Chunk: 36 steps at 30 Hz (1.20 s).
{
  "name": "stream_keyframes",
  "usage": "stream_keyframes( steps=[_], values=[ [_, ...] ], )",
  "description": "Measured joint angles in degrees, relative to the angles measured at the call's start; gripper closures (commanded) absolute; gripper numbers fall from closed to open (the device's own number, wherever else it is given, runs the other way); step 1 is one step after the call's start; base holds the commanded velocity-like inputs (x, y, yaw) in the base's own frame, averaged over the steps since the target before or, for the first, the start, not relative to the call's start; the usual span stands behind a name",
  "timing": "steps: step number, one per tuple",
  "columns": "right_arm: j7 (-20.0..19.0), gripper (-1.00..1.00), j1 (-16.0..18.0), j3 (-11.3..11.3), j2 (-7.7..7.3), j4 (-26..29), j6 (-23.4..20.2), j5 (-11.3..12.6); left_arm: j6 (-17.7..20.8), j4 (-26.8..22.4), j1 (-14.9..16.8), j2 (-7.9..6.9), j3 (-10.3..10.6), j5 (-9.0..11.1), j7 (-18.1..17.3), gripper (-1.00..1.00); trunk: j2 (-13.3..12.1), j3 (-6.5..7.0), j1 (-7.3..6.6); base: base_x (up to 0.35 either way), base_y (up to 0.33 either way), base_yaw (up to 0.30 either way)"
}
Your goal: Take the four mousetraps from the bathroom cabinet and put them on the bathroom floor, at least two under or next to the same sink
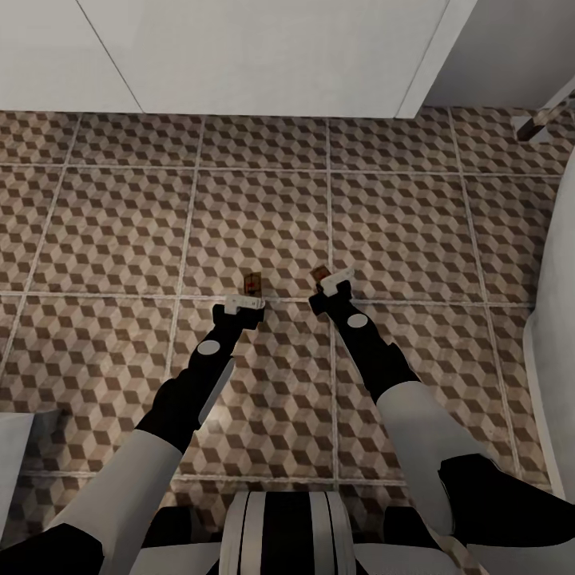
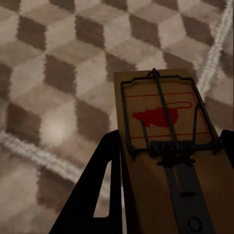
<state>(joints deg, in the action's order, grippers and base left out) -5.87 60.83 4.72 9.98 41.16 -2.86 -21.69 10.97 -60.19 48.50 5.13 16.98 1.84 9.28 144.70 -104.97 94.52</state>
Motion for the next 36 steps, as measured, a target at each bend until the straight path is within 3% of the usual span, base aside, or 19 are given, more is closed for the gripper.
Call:
stream_keyframes(
  steps=[14,19,23,27,30,36],
  values=[
    [1.34,1.0,0.0,0.41,-0.01,1.71,3.81,-0.34,0.15,-3.09,-0.79,-0.8,0.15,-0.35,0.54,1.0,0.0,0.0,0.0,0.0,0.0,0.0],
    [2.43,1.0,-0.01,0.37,-0.01,3.7,3.68,-0.39,0.17,-6.44,-1.27,-0.97,0.19,-0.49,5.38,1.0,0.0,0.0,0.0,0.0,0.0,0.0],
    [2.6,1.0,0.0,0.34,-0.01,4.09,3.5,-0.39,0.08,-9.03,-2.08,-1.39,0.2,-0.49,7.13,1.0,0.0,0.0,0.0,0.0,0.0,0.0],
    [2.58,1.0,0.08,0.09,0.0,4.35,0.08,-0.31,0.73,-10.82,-2.44,-2.08,-0.17,-0.28,7.34,1.0,0.0,0.0,0.0,0.0,0.0,0.0],
    [2.57,1.0,0.29,0.01,0.0,6.8,-6.58,-0.3,3.49,-10.35,-2.45,-1.9,-0.46,-0.19,7.34,1.0,0.0,0.0,0.0,0.0,0.0,0.0],
    [2.58,1.0,3.19,0.05,0.0,10.45,-15.66,-0.14,16.58,-9.55,0.01,-0.67,-0.74,-0.25,7.18,1.0,0.0,0.01,0.0,0.0,0.0,0.0]
  ],
)
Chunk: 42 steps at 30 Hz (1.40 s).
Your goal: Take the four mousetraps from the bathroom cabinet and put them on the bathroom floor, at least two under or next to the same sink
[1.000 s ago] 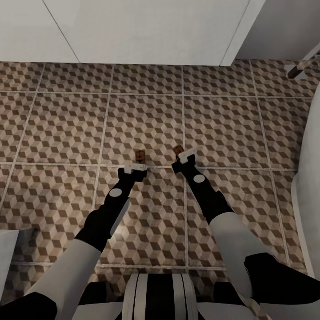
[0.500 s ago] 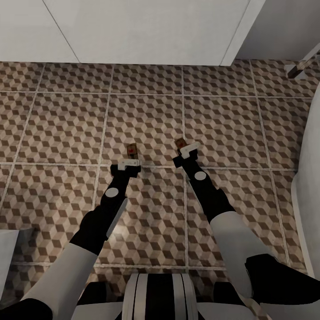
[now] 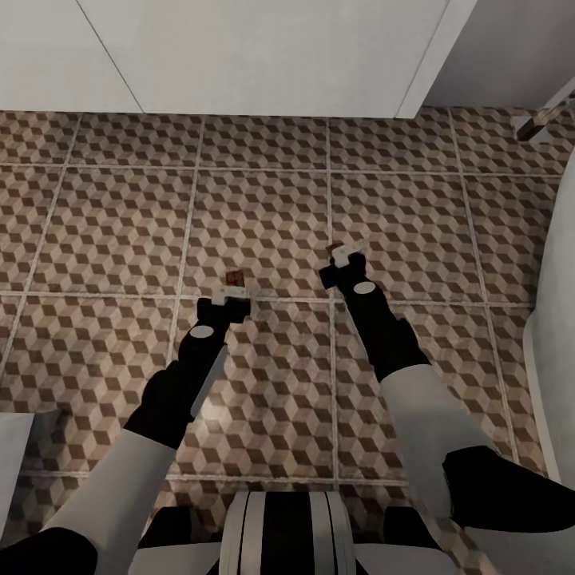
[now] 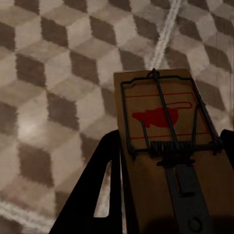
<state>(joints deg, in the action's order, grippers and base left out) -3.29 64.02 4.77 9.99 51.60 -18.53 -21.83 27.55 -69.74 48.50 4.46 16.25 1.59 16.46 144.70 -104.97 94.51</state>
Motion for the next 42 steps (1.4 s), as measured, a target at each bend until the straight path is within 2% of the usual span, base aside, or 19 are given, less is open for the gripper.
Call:
stream_keyframes(
  steps=[3,9,11,13,16,17,19,21,26,30,34,37,42],
  values=[
    [-0.12,1.0,4.56,-0.06,0.0,-0.35,-3.93,0.15,5.0,3.45,5.93,0.29,-0.17,-0.09,0.07,1.0,0.0,0.01,0.0,0.0,0.0,0.0],
    [-0.3,1.0,7.77,-0.09,0.0,-3.4,-5.92,0.26,6.98,13.62,16.45,0.49,-0.51,-0.1,0.33,1.0,0.0,0.0,0.0,0.0,0.0,0.0],
    [-0.31,1.0,9.13,-0.1,0.01,-4.74,-6.08,0.32,7.58,15.37,19.14,0.53,-0.58,-0.13,0.5,1.0,0.0,0.0,0.0,0.0,0.0,0.0],
    [-0.29,1.0,10.76,-0.11,0.01,-6.81,-6.15,0.87,8.78,16.36,21.66,0.53,-0.62,-0.06,0.64,1.0,0.0,0.0,0.0,0.0,0.0,0.0],
    [-0.2,1.0,12.69,-0.1,0.01,-10.27,-5.89,4.24,10.25,16.82,24.12,0.53,-0.67,-0.16,0.75,1.0,0.0,0.0,0.0,0.0,0.0,0.0],
    [-0.19,1.0,12.93,-0.07,0.01,-10.89,-5.74,5.69,10.17,16.87,24.45,0.49,-0.75,-0.17,0.75,1.0,0.0,0.0,0.0,0.0,0.0,0.0],
    [-0.18,1.0,13.07,-0.01,0.01,-11.29,-5.43,6.89,9.6,17.05,24.66,0.44,-0.94,-0.12,0.63,1.0,0.0,0.0,0.0,0.0,0.0,0.0],
    [-0.35,1.0,13.22,0.11,0.01,-11.7,-3.91,8.18,6.57,17.28,24.86,0.29,-1.34,-0.06,0.4,1.0,0.0,0.0,0.0,0.0,0.0,0.0],
    [-0.78,1.0,13.26,0.18,0.0,-12.29,-0.65,9.0,-2.12,17.09,25.02,-0.03,-1.49,0.16,0.06,1.0,0.0,0.0,0.0,0.0,0.0,0.0],
    [-0.92,1.0,13.24,0.18,0.0,-12.84,0.23,9.12,-4.95,17.81,24.68,-0.22,-1.42,0.22,-0.07,1.0,0.0,0.0,0.0,0.0,0.0,0.0],
    [-1.92,1.0,13.23,0.2,0.0,-12.98,1.88,9.15,-9.41,18.75,22.61,-0.28,-1.41,0.25,-0.1,1.0,0.0,0.0,0.0,0.0,0.0,0.0],
    [-3.99,1.0,13.23,0.21,0.0,-13.09,2.98,9.18,-14.57,19.05,19.41,-0.23,-1.42,0.28,-0.09,1.0,0.0,0.0,0.01,0.0,0.0,0.0],
    [-4.88,1.0,13.23,0.21,0.0,-14.02,3.77,9.21,-16.82,20.41,17.13,-0.21,-1.43,0.24,0.04,1.0,0.0,0.0,0.01,0.0,0.0,0.0]
  ],
)
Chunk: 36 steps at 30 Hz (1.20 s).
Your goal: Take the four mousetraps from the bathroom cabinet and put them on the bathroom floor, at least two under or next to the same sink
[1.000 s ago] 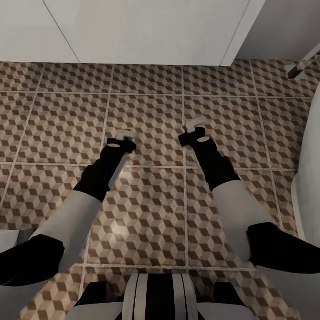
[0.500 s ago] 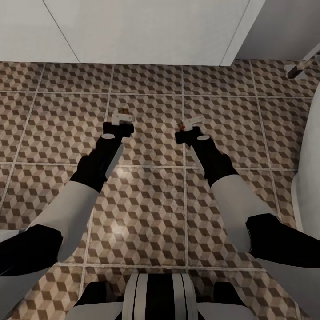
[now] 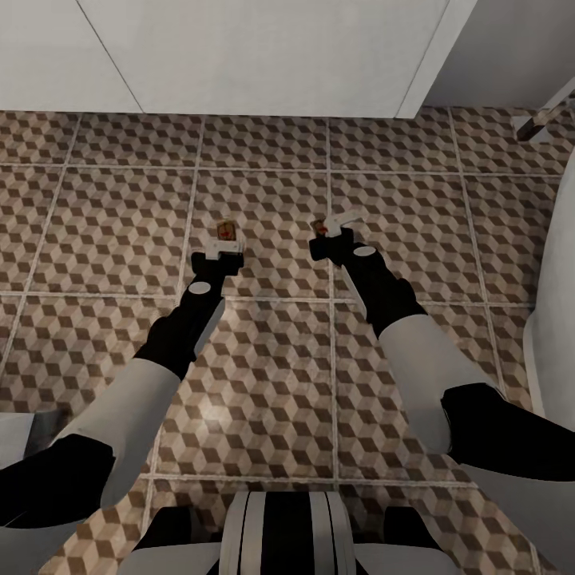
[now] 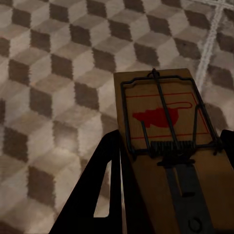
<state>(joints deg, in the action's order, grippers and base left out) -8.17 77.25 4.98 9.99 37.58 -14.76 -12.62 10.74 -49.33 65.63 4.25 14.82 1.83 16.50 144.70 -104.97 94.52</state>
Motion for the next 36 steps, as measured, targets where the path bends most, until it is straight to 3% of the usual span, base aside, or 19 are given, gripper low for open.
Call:
stream_keyframes(
  steps=[7,36],
  values=[
    [-0.18,1.0,-0.04,-0.06,0.0,-1.53,2.04,-0.04,-0.56,2.51,-1.56,0.01,-0.01,-0.08,0.17,1.0,0.0,0.0,0.0,0.0,0.0,0.0],
    [-0.31,1.0,-0.26,-0.18,0.0,-4.31,4.99,-0.07,-1.74,2.11,-2.37,0.52,0.16,-0.08,0.86,1.0,0.0,0.0,0.0,0.0,0.0,0.0]
  ],
)
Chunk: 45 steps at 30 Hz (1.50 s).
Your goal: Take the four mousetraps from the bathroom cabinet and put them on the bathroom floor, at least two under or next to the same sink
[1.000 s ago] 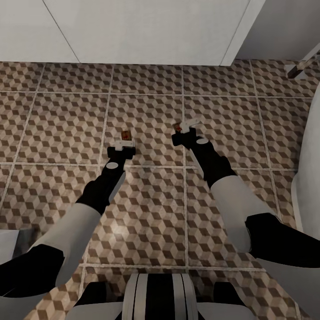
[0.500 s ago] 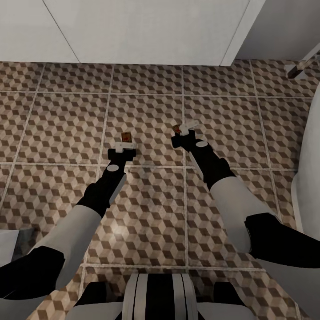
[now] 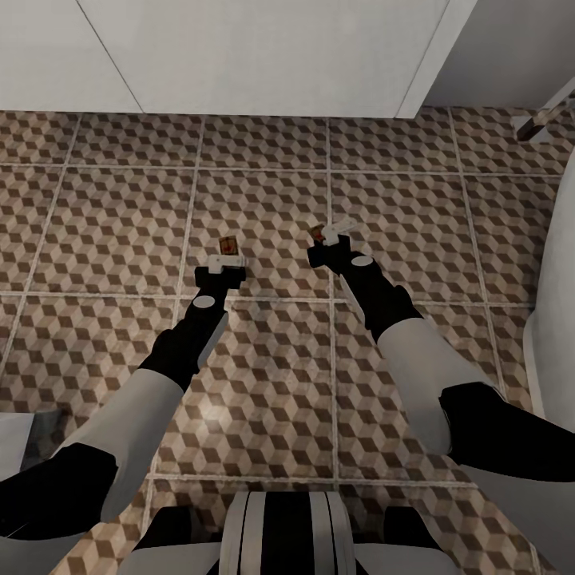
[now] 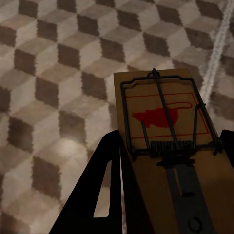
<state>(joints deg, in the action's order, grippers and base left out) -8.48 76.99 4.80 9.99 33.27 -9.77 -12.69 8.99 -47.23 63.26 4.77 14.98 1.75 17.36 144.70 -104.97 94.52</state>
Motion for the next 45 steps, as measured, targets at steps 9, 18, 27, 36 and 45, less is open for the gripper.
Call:
stream_keyframes(
  steps=[9,18,27,36,45],
  values=[
    [0.0,1.0,0.0,0.0,0.0,-0.08,0.0,0.01,0.07,-1.18,-0.22,0.09,0.01,0.0,0.06,1.0,0.12,0.0,0.23,0.0,0.0,0.0],
    [0.0,1.0,0.0,0.0,0.0,-0.13,0.0,0.01,0.09,-2.05,-0.35,0.1,0.02,0.0,0.03,1.0,0.24,0.0,0.46,0.0,0.0,0.0],
    [0.0,1.0,0.0,0.0,0.0,-0.15,0.0,0.01,0.09,-2.0,-0.41,0.1,0.02,0.0,-0.01,1.0,0.36,0.0,0.7,0.0,0.0,0.0],
    [0.55,1.0,-0.07,0.0,0.0,-0.44,0.88,-0.15,0.09,-2.0,-0.44,0.1,0.02,0.0,-0.02,1.0,0.48,0.0,0.93,0.0,0.0,0.0],
    [4.58,1.0,-0.09,0.0,0.0,-6.2,7.02,-0.49,0.09,-1.95,-0.49,0.1,0.02,0.0,-0.02,1.0,0.49,0.0,0.96,0.0,0.0,0.0]
  ],
)
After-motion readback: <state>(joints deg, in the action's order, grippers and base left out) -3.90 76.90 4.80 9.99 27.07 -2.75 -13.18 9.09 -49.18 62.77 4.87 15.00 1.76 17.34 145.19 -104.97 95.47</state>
